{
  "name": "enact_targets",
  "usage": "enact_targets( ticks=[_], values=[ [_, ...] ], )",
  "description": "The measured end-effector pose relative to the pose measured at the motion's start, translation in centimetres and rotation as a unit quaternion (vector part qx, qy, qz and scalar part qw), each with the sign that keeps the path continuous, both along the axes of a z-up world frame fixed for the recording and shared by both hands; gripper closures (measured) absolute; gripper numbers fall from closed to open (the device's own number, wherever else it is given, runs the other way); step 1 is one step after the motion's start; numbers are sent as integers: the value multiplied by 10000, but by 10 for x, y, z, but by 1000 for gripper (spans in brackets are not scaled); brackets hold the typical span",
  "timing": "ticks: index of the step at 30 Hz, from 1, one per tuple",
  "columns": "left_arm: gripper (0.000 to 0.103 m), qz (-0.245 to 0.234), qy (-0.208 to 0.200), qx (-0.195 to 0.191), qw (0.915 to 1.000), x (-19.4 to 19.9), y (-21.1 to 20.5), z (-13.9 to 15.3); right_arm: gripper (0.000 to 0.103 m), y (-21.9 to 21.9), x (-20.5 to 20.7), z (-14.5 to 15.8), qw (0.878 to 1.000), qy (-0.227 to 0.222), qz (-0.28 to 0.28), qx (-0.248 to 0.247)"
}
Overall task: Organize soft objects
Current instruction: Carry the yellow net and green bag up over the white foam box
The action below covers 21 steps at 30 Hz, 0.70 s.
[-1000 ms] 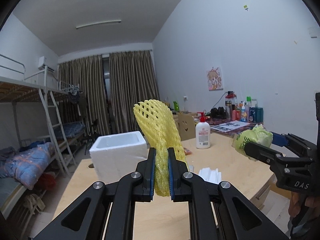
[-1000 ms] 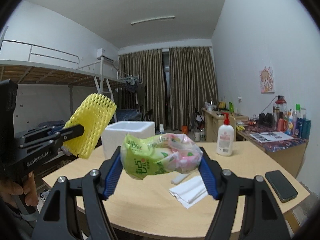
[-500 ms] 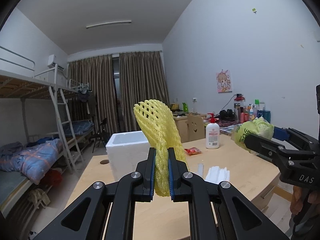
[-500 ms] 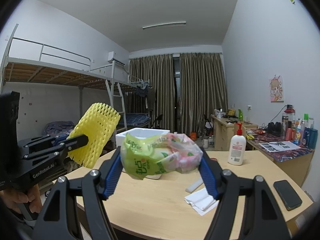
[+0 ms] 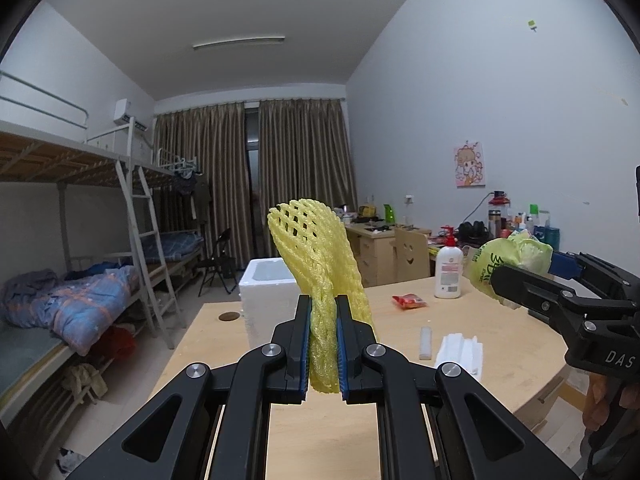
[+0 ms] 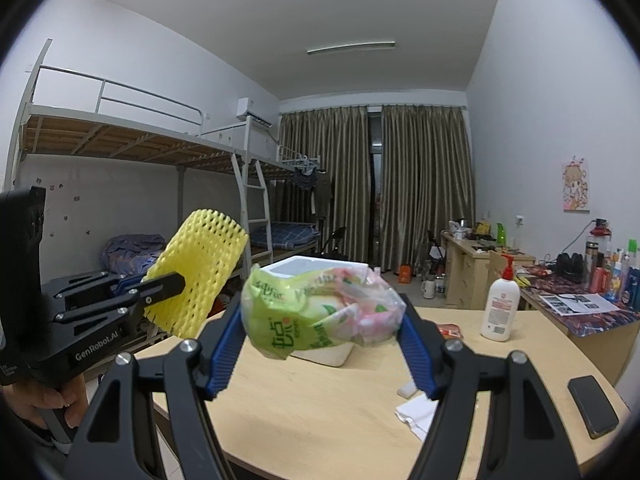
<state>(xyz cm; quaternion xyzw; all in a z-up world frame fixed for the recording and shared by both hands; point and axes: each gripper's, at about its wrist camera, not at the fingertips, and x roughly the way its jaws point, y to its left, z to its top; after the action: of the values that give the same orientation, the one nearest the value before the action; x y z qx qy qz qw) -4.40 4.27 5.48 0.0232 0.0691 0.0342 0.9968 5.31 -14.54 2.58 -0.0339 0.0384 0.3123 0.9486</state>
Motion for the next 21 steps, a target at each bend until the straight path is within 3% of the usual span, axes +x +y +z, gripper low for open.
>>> enact_targets(
  ticks=[21],
  values=[
    [91, 163, 310, -119, 9993, 63, 22, 2, 28, 35, 54, 6, 9990, 374, 207, -121]
  ],
)
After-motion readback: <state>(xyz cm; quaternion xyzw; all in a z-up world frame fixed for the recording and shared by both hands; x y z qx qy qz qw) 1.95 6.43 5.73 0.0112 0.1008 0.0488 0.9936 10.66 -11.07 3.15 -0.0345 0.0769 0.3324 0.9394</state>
